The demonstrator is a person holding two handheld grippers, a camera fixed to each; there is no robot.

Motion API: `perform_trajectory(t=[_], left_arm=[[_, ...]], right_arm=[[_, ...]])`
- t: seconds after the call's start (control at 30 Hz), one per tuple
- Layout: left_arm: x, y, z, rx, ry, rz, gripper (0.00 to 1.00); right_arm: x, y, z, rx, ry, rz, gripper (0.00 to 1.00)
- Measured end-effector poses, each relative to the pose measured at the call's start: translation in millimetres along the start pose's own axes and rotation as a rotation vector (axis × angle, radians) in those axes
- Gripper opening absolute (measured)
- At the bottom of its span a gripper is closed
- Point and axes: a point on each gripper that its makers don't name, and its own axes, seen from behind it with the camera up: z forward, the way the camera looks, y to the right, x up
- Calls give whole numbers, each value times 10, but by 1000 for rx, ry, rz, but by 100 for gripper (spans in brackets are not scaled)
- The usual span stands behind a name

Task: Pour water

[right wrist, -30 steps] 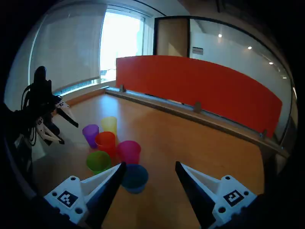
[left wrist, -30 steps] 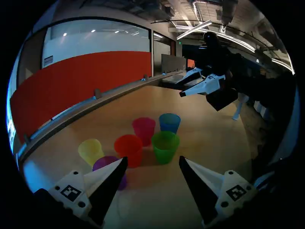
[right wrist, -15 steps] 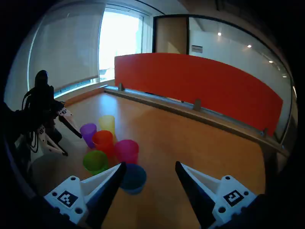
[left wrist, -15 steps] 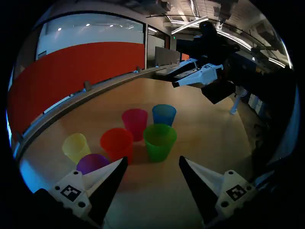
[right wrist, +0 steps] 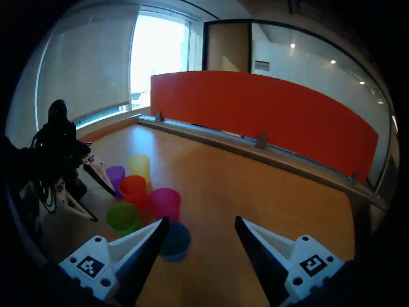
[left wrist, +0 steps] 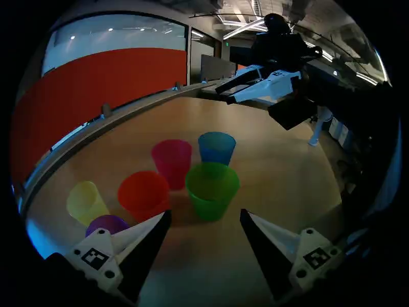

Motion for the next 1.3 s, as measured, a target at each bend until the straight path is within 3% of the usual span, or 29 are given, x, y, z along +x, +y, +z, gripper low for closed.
perform_trajectory(t=[0.87,1.2,1.3], left_arm=[[259,117,557,-57,-48,60,100],[236,102,620,-40,-68,99,100],[241,95,624,-33,-67,105,92]], right_arm=[[-59,138,-1,-10,0,1,100],[-71,201,-15,-17,3,4,100],[-69,206,-11,-16,4,6,100]])
